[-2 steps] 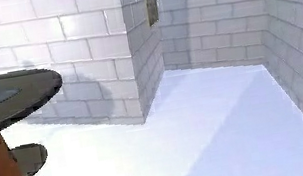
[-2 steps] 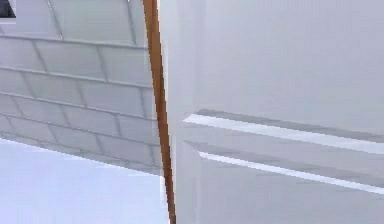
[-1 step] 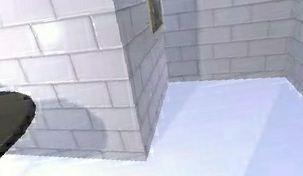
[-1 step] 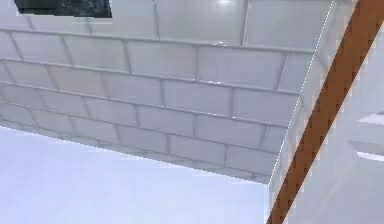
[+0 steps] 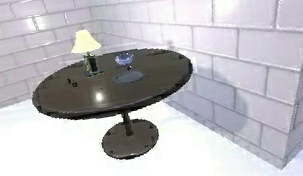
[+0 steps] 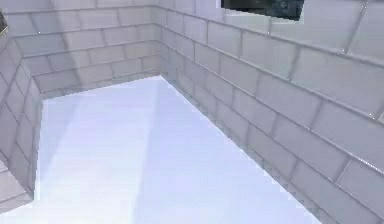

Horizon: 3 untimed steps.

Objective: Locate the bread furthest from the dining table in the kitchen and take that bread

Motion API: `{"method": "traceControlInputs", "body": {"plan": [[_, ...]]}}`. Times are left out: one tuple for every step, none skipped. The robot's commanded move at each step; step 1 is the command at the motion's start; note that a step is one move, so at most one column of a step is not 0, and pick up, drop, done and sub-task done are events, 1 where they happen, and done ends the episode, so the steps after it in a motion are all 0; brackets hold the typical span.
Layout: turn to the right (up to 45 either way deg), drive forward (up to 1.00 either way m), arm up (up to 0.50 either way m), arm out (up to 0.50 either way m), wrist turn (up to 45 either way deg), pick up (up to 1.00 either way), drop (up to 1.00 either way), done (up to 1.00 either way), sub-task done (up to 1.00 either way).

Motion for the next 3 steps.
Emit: {"method": "traceControlInputs", "body": {"plan": [[-24.0, 0.00, 0.00, 0.00, 0.0, 0.00, 0.00, 0.00, 0.00], [0.0, 0.30, 0.00, 0.00, 0.0, 0.00, 0.00, 0.00, 0.00], [-18.0, 0.00, 0.00, 0.00, 0.0, 0.00, 0.00, 0.00, 0.00]]}}
